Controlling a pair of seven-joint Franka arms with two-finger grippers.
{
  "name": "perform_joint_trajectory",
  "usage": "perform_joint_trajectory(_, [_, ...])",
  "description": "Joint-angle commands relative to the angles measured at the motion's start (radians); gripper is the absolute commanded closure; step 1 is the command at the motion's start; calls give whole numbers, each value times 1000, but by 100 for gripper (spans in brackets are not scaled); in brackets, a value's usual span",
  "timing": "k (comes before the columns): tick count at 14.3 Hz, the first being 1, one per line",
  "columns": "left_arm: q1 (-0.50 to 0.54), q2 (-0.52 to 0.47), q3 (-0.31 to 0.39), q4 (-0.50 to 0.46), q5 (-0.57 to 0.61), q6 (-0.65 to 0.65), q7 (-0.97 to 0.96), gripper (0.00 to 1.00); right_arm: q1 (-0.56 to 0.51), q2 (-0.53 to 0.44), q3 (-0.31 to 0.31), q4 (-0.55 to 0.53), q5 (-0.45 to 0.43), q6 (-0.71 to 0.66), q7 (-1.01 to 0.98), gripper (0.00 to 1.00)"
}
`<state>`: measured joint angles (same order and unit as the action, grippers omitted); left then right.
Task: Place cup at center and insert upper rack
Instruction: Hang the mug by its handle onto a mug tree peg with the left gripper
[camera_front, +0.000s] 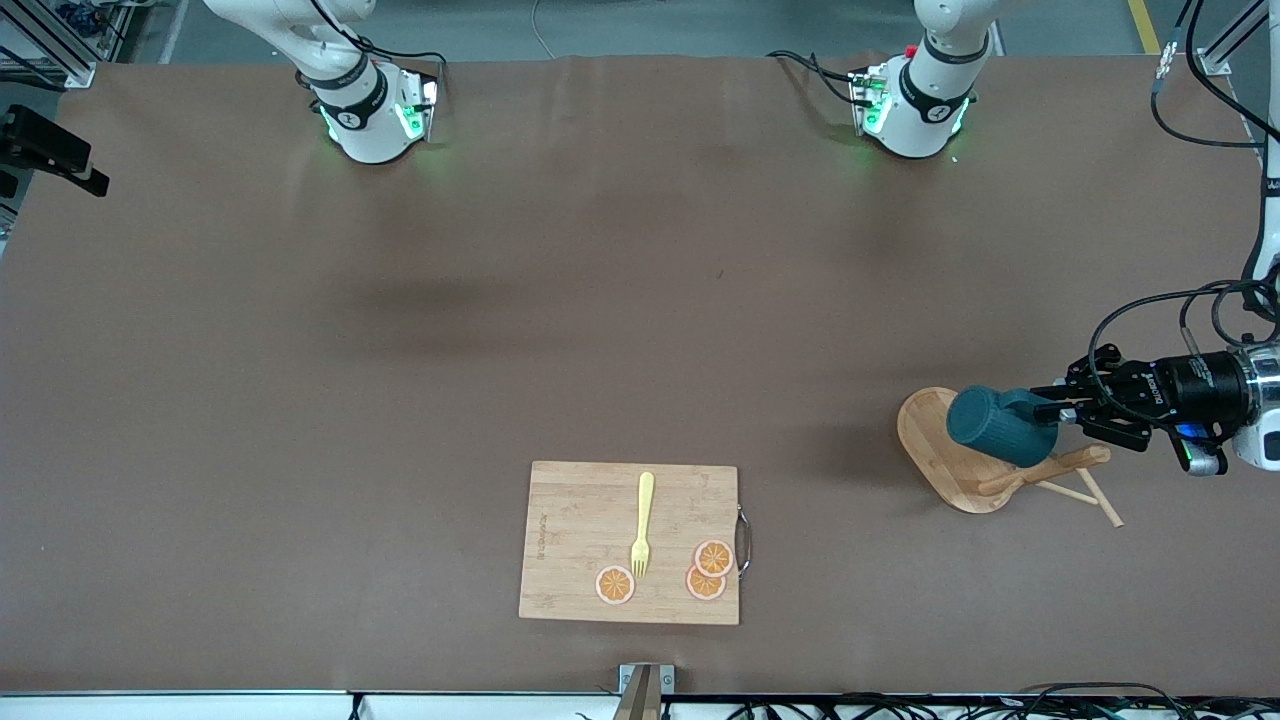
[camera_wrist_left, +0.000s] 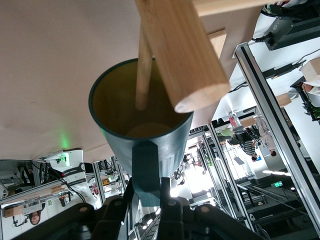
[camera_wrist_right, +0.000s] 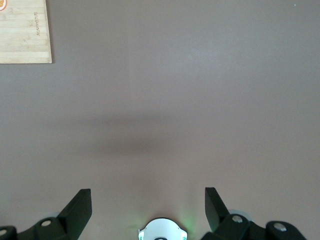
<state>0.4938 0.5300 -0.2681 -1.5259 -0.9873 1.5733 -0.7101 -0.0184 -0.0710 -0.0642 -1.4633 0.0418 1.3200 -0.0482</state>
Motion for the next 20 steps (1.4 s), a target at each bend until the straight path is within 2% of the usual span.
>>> perform_joint_trajectory(1, [20, 33, -6, 24, -45, -24, 18, 99, -14, -12, 14, -15, -10, -1, -2, 0])
perform_joint_trajectory(8, [55, 94, -5, 24, -116, -73, 32, 99, -17, -12, 14, -15, -10, -1, -9, 0])
perform_joint_trajectory(20, [71, 157, -3, 72, -111, -75, 92, 94, -20, -10, 11, -15, -10, -1, -10, 0])
